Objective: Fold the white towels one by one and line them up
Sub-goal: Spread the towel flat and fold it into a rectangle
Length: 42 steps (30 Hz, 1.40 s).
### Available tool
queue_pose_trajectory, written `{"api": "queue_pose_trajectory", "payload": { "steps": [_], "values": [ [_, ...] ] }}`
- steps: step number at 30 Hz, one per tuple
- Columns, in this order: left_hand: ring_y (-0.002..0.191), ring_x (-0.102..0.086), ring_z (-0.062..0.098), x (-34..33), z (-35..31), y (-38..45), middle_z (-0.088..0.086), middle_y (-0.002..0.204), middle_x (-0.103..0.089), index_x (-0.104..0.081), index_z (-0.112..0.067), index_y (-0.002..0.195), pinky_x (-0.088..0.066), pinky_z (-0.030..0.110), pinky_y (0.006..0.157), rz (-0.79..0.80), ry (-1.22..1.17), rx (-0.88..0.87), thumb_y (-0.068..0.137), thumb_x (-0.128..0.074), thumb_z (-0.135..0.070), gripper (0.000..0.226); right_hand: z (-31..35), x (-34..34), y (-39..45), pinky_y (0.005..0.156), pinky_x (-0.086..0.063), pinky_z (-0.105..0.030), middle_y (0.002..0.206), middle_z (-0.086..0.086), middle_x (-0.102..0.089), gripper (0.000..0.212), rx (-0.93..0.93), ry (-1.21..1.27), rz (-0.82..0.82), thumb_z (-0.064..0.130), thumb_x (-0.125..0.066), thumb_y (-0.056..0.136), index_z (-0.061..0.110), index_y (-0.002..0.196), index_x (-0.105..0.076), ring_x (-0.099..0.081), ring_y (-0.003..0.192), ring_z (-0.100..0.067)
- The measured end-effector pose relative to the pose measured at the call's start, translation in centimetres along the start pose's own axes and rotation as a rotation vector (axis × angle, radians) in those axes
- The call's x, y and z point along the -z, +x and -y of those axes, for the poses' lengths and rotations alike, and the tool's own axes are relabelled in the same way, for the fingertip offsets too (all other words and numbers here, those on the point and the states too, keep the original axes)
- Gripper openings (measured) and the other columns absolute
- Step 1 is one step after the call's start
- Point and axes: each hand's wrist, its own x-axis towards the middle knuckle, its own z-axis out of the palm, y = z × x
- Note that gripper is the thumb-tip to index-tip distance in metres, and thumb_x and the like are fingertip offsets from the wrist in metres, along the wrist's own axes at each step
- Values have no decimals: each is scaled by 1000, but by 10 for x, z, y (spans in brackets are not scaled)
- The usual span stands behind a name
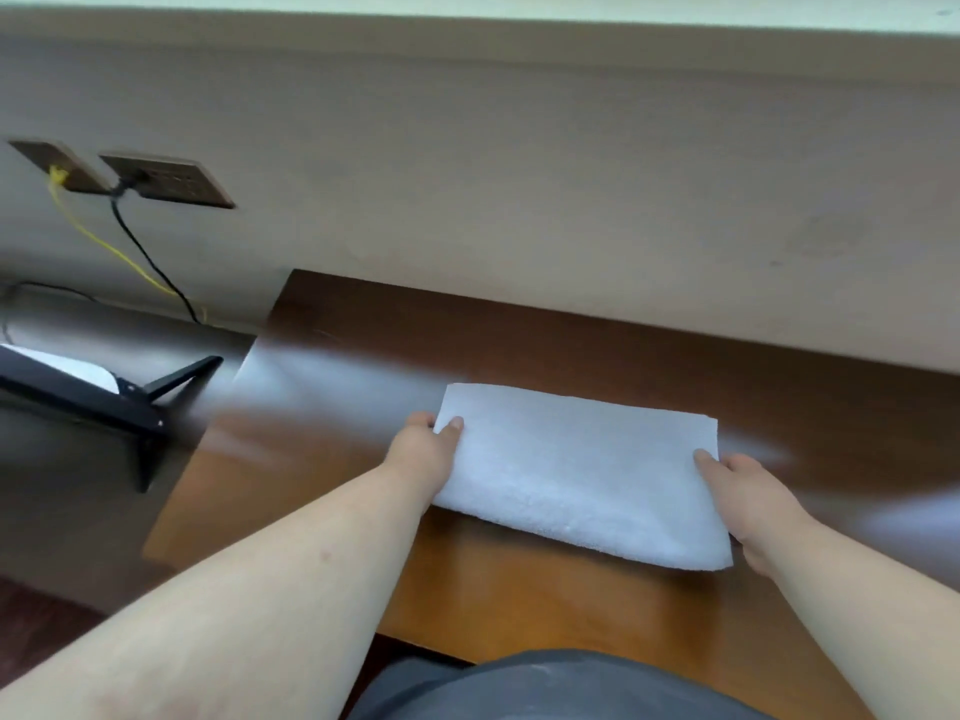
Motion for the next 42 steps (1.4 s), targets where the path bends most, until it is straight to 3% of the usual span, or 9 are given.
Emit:
{"api": "queue_pose_trajectory", "payload": {
  "steps": [8, 15, 18, 21, 25, 29, 34, 38, 42],
  "values": [
    [82, -57, 16, 93, 22, 55, -2, 105, -60, -36, -33, 136, -44, 23, 64, -122, -34, -264, 97, -50, -27, 42, 64, -98, -25, 55, -41, -27, 94, 14, -59, 14, 264, -131, -189, 34, -45, 101, 41, 109, -35, -60, 76, -14],
    [108, -59, 23, 191, 15, 133, 4, 122, -61, -56, -26, 130, -39, 20, 76, -118, 147, -463, 98, -40, -9, 40, 136, -195, -9, 41, -39, -23, 74, 2, -60, 29, 374, -171, -151, 22, -38, 103, 36, 115, -59, -47, 45, -10],
    [96, -58, 21, 205, 2, 172, 7, 128, -55, -47, -31, 140, -40, 21, 77, -42, 149, -351, 103, -36, -13, 43, 167, -219, 5, 53, -45, -16, 117, 4, -64, 50, 387, -212, -69, 15, -46, 94, 38, 139, -49, -59, 67, -6],
    [83, -52, 14, 206, -6, 198, 5, 134, -48, -38, -34, 146, -39, 22, 78, 41, 217, -314, 104, -37, -13, 47, 179, -233, 14, 68, -49, -24, 152, -1, -36, 74, 311, -311, 5, 14, -54, 87, 36, 153, -30, -55, 91, -14],
    [100, -49, 19, 211, 0, 217, 9, 145, -41, -42, -26, 145, -37, 22, 86, 25, 207, -366, 101, -42, -9, 47, 173, -246, 21, 56, -45, -22, 156, 1, -22, 78, 222, -375, 7, 12, -53, 89, 38, 156, -21, -53, 85, -18],
    [108, -48, 18, 209, 9, 224, 9, 148, -37, -43, -20, 145, -37, 22, 88, 18, 150, -367, 100, -45, -5, 47, 166, -252, 23, 92, -35, -19, 159, -4, -19, 72, 294, -506, -91, 15, -57, 95, 27, 158, -22, -50, 125, -25],
    [127, -44, 24, 206, 25, 223, 8, 151, -32, -42, -18, 145, -34, 23, 99, -66, 188, -433, 100, -47, -9, 46, 169, -257, 24, 108, -28, -25, 162, -5, -19, 67, 294, -564, -136, 16, -55, 97, 19, 157, -24, -33, 142, -25],
    [133, -33, 32, 203, 27, 217, 3, 158, -25, -36, -23, 148, -31, 41, 108, -271, 476, -485, 98, -49, -22, 52, 183, -270, 13, 115, -24, -38, 165, 1, -7, 75, 243, -708, -236, 12, -47, 90, 27, 157, -19, -16, 146, -27],
    [149, -1, 26, 188, 26, 207, 2, 164, 0, -12, -34, 154, -5, 42, 119, -106, 842, -760, 99, -33, -46, 60, 181, -295, -2, 121, -1, -43, 166, 2, 8, 67, 491, -875, -180, 39, -43, 97, 35, 157, -13, 8, 151, -23]
  ]
}}
